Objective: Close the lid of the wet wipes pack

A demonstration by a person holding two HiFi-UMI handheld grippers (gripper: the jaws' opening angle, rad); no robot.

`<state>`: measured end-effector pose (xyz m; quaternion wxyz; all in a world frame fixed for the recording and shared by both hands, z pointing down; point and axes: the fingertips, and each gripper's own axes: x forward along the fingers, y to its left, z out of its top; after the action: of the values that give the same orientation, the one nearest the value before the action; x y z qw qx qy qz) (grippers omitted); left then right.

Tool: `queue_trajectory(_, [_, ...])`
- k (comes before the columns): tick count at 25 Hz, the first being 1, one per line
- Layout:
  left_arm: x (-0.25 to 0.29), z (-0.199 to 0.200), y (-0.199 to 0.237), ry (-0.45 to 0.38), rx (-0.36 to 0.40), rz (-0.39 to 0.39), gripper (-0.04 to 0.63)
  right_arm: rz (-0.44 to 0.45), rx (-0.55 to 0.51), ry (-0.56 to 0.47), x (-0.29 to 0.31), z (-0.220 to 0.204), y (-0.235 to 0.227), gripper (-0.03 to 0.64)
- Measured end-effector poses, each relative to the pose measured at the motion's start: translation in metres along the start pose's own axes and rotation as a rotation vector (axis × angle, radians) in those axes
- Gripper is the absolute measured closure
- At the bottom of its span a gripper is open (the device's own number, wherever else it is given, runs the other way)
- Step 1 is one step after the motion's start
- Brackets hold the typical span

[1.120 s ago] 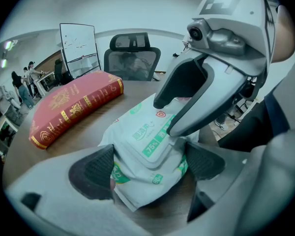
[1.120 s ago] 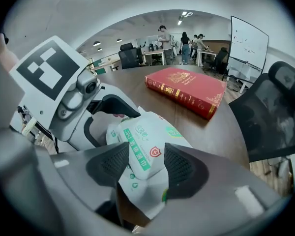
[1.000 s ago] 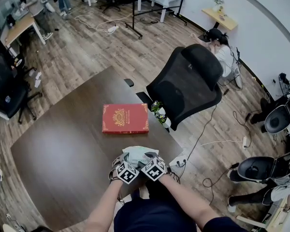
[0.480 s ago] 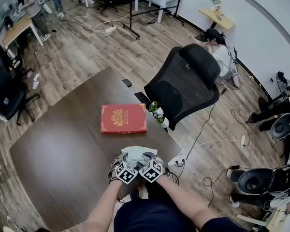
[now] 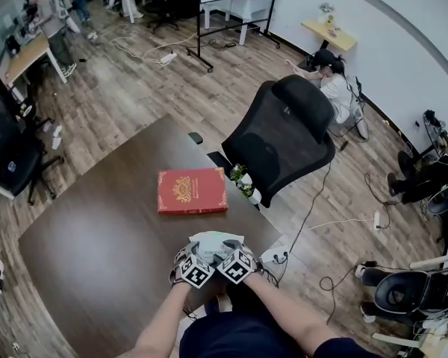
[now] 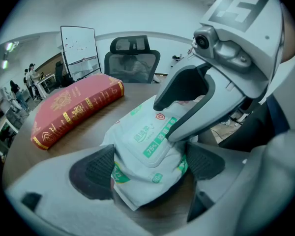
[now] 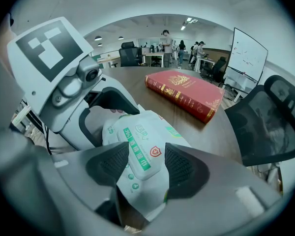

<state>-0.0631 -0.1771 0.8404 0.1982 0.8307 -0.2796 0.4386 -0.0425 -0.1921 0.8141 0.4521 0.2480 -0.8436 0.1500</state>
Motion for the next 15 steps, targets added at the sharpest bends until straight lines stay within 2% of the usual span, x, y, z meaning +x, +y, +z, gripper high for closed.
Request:
queue_trajectory(4, [-0.019, 0.002, 0.003, -0.067, -0.042, 0.031, 0.15, -0.004, 0.007, -0.008, 0.002, 0.002, -0.001, 0.371])
queue_trajectory(8, [-0.056, 0.011, -0.017, -0.198, -0.074, 0.02, 0.105, -0.004, 0.038, -0.017, -0.003, -0.002, 0.002, 0.371])
queue_trajectory(12, [-0.093, 0.019, -0.024, -0.313, -0.105, 0.065, 0.098, -0.014, 0.041, -0.017, -0.001, -0.002, 0.001, 0.371])
queue_trajectory(15, [-0.121, 0.021, -0.031, -0.358, -0.127, 0.096, 0.093, -0.021, 0.045, -0.019, -0.001, -0.002, 0.001, 0.371])
